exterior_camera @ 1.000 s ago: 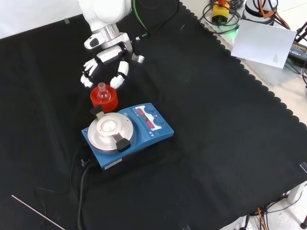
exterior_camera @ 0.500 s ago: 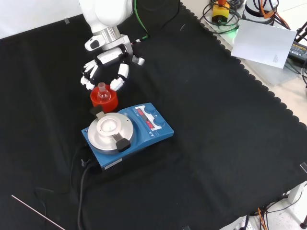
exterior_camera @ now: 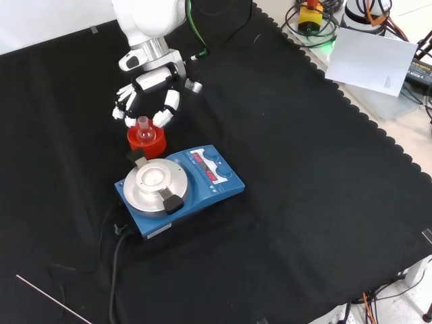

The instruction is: Pick up the round-bottom flask.

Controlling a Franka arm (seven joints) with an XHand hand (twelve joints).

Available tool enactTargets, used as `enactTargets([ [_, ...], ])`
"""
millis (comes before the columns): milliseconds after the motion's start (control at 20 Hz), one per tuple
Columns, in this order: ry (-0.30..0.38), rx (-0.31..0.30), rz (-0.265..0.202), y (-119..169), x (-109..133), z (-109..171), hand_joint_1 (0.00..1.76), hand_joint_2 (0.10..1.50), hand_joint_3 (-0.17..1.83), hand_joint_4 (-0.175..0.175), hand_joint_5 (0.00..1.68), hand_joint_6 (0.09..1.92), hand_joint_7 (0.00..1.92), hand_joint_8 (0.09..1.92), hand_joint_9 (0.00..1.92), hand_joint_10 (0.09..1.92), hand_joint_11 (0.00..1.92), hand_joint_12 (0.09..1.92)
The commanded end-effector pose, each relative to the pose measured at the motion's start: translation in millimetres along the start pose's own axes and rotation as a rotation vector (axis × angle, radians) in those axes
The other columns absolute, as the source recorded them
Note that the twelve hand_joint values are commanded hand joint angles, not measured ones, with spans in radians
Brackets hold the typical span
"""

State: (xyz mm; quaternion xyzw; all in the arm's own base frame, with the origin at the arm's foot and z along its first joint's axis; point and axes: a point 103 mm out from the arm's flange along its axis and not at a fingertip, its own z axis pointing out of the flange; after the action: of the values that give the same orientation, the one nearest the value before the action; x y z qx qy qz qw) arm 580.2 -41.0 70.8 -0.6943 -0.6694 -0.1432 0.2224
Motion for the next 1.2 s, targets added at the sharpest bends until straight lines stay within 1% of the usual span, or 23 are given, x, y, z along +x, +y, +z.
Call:
enactTargets([
  [50,0.002,-0.003,-0.004,3.1,0.0,-1.8,0.83,0.74,0.58,-0.047,0.59,0.58,0.20,0.59,0.30,0.65,0.00,1.16],
  [350,0.002,-0.009,-0.004,4.4,-4.3,-6.1,0.83,0.74,0.58,-0.048,0.58,0.59,0.21,0.59,0.31,0.65,0.00,1.16],
  [600,-0.007,-0.017,-0.007,5.4,-5.4,-6.3,0.85,0.76,0.59,-0.045,0.76,0.70,0.22,0.60,0.33,0.66,0.00,1.18],
  [700,-0.003,-0.014,-0.009,6.0,-4.8,-6.5,0.85,0.77,0.59,-0.047,0.79,0.74,0.22,0.60,0.34,0.66,0.00,1.19],
  [850,-0.002,-0.013,-0.013,7.0,-2.4,-6.0,0.85,0.77,0.59,-0.049,0.76,0.76,0.23,0.60,0.34,0.65,0.00,1.20],
  [1050,-0.006,-0.001,-0.013,7.6,0.3,-3.0,0.85,0.75,0.59,-0.053,0.66,0.80,0.23,0.60,0.34,0.65,0.00,1.19],
  [1200,-0.013,-0.003,-0.016,8.2,2.5,-0.7,0.86,0.74,0.59,-0.052,0.59,0.80,0.23,0.60,0.34,0.65,0.00,1.18],
])
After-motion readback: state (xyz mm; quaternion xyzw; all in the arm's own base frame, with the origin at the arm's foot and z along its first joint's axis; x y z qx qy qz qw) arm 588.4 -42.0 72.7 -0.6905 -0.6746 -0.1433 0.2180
